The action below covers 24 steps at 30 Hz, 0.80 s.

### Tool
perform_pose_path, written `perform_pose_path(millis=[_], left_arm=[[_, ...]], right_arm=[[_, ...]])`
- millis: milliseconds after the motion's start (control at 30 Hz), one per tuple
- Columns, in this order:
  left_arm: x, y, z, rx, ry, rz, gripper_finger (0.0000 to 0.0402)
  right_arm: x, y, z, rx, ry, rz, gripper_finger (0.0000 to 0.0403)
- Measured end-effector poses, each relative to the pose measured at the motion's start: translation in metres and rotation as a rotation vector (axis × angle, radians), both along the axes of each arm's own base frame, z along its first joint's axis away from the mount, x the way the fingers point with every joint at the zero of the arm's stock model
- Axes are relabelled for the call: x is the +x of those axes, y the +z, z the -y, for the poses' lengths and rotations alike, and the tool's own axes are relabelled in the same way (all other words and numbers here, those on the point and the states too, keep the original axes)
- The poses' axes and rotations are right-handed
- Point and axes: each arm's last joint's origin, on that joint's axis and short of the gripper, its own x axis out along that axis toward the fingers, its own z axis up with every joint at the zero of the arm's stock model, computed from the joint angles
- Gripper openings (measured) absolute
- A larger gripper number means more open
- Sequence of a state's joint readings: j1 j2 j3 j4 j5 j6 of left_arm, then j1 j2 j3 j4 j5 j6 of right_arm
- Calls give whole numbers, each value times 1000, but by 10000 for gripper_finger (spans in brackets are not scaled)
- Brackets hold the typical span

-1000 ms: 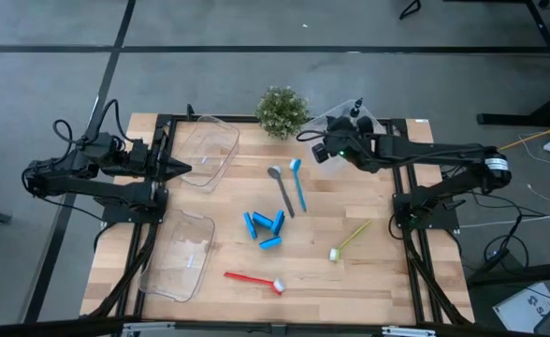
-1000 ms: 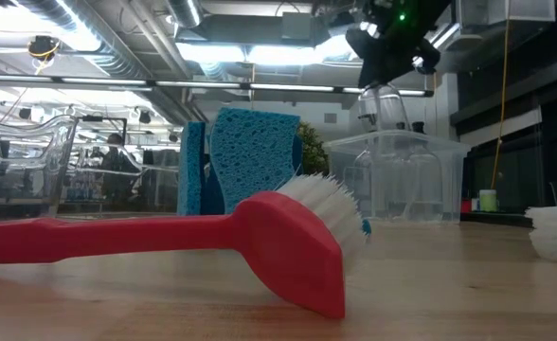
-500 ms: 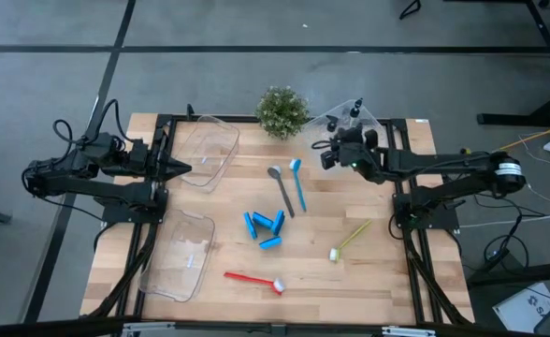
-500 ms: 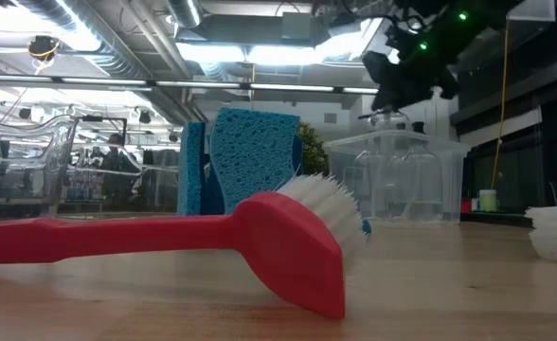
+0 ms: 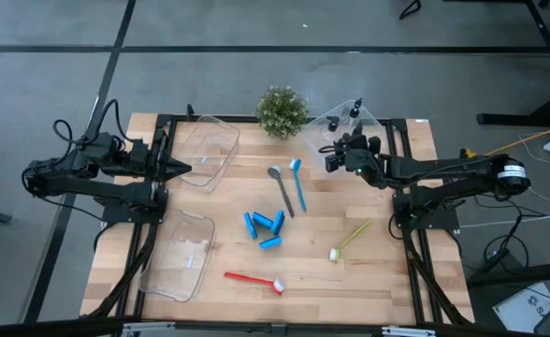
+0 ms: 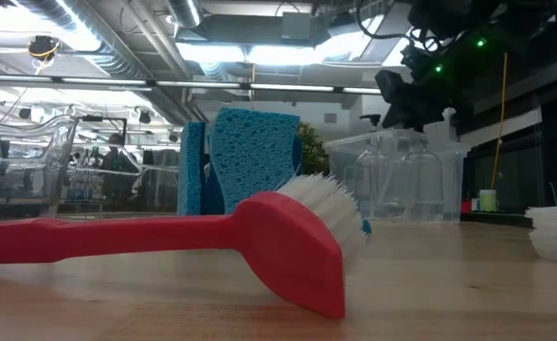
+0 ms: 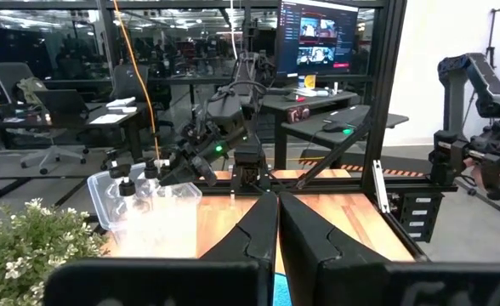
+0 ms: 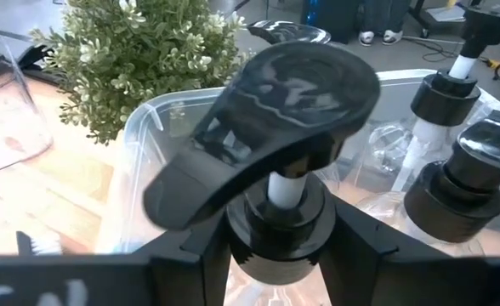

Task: Pick & Place Kitchen Sink Supplies
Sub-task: Put the soap dispenser into the white bin

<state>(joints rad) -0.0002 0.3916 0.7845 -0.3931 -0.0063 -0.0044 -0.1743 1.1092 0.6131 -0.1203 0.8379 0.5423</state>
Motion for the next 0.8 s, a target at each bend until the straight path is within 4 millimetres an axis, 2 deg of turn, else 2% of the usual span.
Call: perform_pose_path(millis=[300,667,800], left_arm=[[0,0,0,0,0,0,12],[0,0,0,0,0,0,11],[0,0,0,0,0,0,8]], right_arm=[[0,-1,0,-3,21,-26,169],[0,-1,0,-28,60,-83,287],[-2,5,0,-52,58,-68,310]])
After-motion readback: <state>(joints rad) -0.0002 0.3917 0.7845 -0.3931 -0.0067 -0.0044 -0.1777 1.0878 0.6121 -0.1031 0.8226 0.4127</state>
